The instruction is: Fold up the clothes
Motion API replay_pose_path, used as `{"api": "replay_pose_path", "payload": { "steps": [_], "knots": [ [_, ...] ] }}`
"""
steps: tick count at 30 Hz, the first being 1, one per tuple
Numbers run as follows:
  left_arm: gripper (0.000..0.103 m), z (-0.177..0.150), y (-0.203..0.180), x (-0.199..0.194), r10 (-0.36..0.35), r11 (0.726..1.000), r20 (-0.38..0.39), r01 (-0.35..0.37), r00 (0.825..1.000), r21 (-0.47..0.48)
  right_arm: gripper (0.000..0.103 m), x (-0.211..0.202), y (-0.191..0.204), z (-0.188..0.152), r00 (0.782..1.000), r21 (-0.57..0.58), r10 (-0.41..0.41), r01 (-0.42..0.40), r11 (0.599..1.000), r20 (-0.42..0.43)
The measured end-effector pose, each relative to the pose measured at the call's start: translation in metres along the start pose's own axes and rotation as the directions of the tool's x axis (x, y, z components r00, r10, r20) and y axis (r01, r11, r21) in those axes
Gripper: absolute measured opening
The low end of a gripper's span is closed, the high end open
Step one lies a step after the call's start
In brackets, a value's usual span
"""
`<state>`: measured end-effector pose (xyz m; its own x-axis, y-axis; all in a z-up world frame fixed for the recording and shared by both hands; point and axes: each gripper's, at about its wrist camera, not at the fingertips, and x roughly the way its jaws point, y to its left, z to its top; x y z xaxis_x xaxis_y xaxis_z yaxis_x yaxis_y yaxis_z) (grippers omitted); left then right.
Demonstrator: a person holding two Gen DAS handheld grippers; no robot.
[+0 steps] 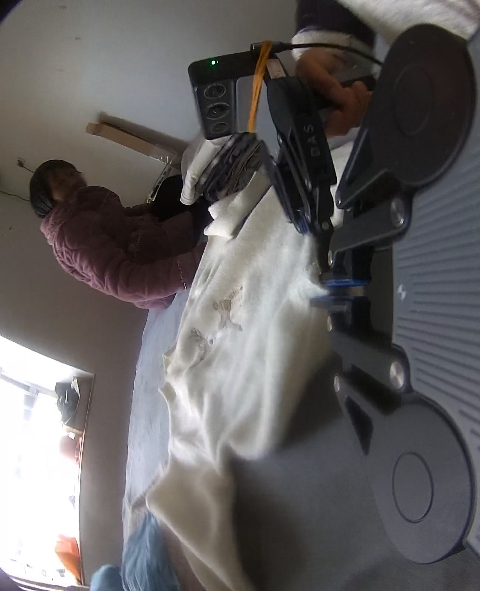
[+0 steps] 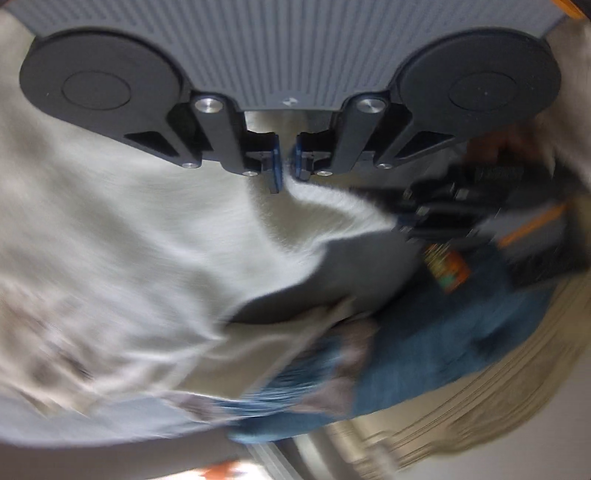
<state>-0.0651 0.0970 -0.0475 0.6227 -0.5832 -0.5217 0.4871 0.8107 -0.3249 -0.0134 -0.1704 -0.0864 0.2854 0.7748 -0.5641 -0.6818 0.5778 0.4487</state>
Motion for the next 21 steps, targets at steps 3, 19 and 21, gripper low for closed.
{"api": "replay_pose_path", "payload": {
  "steps": [3,19,21],
  "knots": [
    [0.004,-0.023,0.001,-0.006,0.053,0.999,-0.067,-0.053,0.996,0.001,0.004,0.013,0.029,-0.005,0.997,-0.170,-0.024,0.010,0.985,-0.077],
    [0.002,-0.077,0.030,0.015,0.036,0.998,-0.272,-0.051,0.962,-0.046,0.002,0.068,0.052,-0.056,0.920,-0.437,-0.238,0.083,0.895,-0.312],
    [0.004,-0.083,0.038,0.010,0.000,0.995,-0.298,-0.030,0.954,-0.097,0.002,0.066,0.046,-0.049,0.922,-0.390,-0.217,0.081,0.917,-0.320]
  ]
}}
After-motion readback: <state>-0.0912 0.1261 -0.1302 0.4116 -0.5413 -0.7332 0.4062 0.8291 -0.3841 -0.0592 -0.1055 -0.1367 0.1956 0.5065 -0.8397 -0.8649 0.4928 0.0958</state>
